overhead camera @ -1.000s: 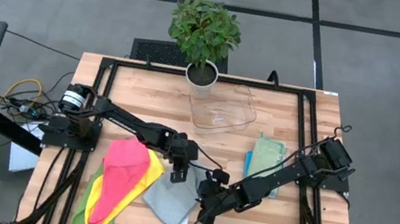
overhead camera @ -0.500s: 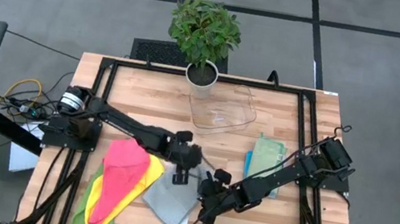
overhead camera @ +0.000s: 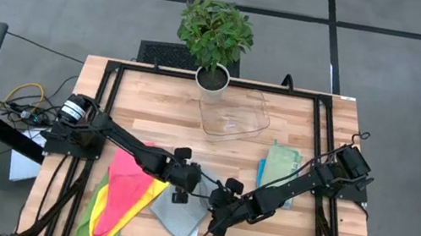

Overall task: Fold microfiber towels
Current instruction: Fold the gray microfiber cloth

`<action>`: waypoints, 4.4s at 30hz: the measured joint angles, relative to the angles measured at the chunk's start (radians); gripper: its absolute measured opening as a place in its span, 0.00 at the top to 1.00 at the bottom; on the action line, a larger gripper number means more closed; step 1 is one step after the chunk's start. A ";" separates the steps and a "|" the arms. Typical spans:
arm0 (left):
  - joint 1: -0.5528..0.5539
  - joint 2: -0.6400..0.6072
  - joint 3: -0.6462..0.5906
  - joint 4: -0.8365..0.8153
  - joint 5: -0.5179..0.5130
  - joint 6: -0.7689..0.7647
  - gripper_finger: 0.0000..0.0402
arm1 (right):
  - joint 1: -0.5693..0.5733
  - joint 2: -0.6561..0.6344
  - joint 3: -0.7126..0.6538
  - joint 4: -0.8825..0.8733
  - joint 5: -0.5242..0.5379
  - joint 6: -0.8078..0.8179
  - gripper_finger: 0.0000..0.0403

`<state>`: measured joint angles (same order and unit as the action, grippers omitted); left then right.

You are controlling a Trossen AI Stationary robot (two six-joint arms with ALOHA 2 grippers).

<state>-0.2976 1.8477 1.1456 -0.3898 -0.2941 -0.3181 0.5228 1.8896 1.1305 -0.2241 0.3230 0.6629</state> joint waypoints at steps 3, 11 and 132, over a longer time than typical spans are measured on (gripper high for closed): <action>-0.021 -0.002 -0.003 0.007 -0.002 -0.005 0.99 | 0.000 0.000 0.000 0.002 0.004 0.001 0.60; -0.083 -0.002 -0.003 -0.007 -0.010 0.007 0.99 | 0.008 0.000 0.000 0.081 0.046 -0.002 0.60; -0.149 -0.112 -0.222 0.071 -0.159 -0.341 0.77 | 0.029 0.127 0.004 0.210 0.095 0.052 0.92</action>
<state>-0.4461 1.7359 0.9236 -0.3191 -0.4526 -0.6588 0.5514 2.0171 1.1347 -0.0143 0.4179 0.7147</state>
